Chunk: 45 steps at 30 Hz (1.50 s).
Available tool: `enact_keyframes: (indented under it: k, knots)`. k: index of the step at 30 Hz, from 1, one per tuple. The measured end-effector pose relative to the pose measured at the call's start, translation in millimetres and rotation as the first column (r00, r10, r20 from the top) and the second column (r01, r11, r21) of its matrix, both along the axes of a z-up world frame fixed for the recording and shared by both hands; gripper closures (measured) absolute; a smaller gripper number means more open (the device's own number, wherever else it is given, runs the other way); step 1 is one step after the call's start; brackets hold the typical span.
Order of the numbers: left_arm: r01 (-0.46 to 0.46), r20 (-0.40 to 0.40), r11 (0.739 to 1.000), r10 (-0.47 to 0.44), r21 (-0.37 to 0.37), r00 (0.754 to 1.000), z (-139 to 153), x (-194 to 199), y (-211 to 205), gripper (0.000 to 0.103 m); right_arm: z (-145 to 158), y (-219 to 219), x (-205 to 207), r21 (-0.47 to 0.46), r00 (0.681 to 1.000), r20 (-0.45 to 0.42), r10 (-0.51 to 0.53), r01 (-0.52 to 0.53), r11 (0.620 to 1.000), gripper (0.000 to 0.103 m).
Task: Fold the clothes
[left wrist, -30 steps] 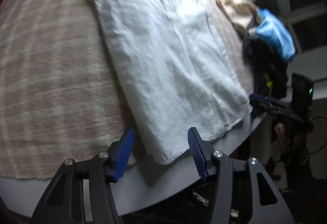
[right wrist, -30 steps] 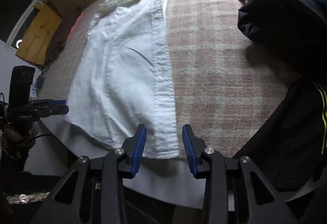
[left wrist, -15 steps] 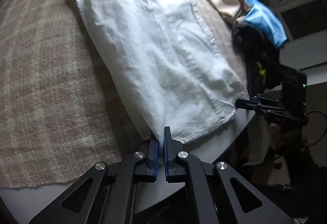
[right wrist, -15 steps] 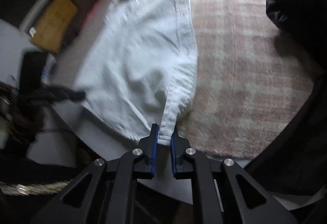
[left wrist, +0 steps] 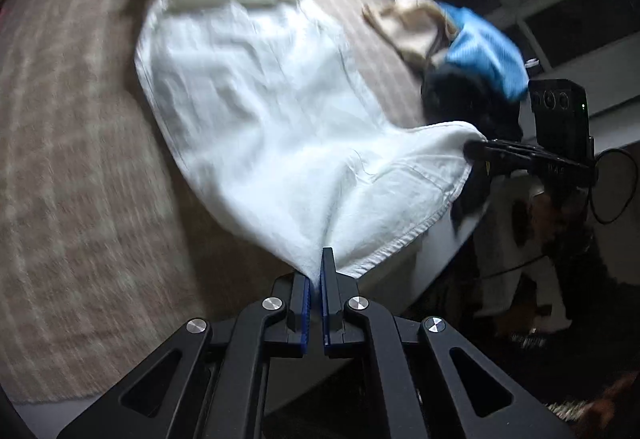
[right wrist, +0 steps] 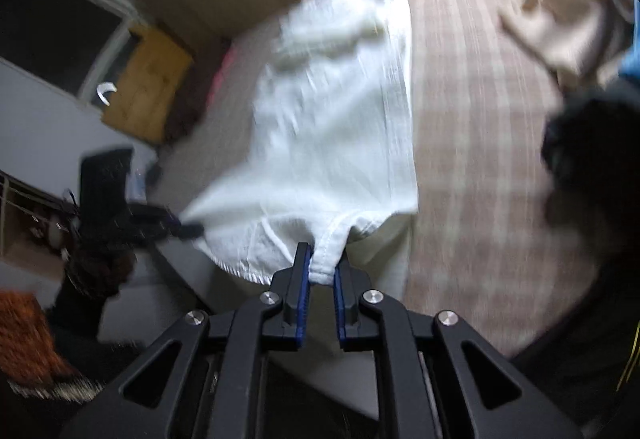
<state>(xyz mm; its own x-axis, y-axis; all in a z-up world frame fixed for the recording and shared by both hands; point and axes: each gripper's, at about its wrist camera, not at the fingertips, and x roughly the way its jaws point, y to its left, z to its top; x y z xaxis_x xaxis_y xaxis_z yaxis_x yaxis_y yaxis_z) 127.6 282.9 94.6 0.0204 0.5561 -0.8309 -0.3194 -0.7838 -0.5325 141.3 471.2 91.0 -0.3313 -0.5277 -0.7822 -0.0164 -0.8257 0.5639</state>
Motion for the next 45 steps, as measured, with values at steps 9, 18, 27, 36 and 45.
enact_keyframes:
  k: [9, 18, 27, 36, 45]
  knots:
    - [-0.022, 0.035, 0.999, 0.023, -0.041, 0.999, -24, 14, -10, 0.100, -42, -12, 44, 0.203, 0.983, 0.071, -0.167, 0.149, 0.968, 0.070]
    - [0.000, 0.026, 0.998, 0.002, -0.063, 1.000, -25, 20, -5, 0.100, -51, -50, 53, 0.388, 0.992, -0.007, -0.122, 0.115, 0.914, 0.072]
    - [-0.002, 0.005, 0.998, 0.002, -0.057, 1.000, -21, 21, -7, 0.100, -50, -41, 51, 0.305, 0.999, 0.001, -0.051, 0.048, 0.951, 0.096]
    - [-0.054, -0.056, 0.998, 0.055, 0.019, 0.997, 11, 2, -25, 0.100, -8, 3, 25, 0.028, 0.984, -0.050, -0.169, 0.171, 0.985, 0.097]
    - [0.032, -0.053, 0.999, -0.034, -0.036, 0.998, 11, 4, -8, 0.100, -7, -5, 25, 0.080, 0.988, 0.053, -0.142, 0.137, 0.987, 0.092]
